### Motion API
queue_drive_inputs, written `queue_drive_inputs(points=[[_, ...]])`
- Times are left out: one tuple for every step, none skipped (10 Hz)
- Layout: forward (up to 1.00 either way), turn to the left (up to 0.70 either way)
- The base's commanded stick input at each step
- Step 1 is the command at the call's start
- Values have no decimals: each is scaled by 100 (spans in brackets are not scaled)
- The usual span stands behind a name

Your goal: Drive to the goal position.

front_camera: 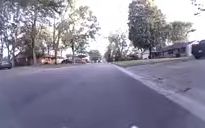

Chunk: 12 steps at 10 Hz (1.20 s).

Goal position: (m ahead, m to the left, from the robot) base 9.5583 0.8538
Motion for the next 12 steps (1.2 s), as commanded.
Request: queue_drive_inputs(points=[[100, -2], [100, -3], [100, -3], [100, -3], [100, -3], [100, -3], [100, -15], [100, -32], [100, -25], [100, -12], [100, 0], [100, 0]])
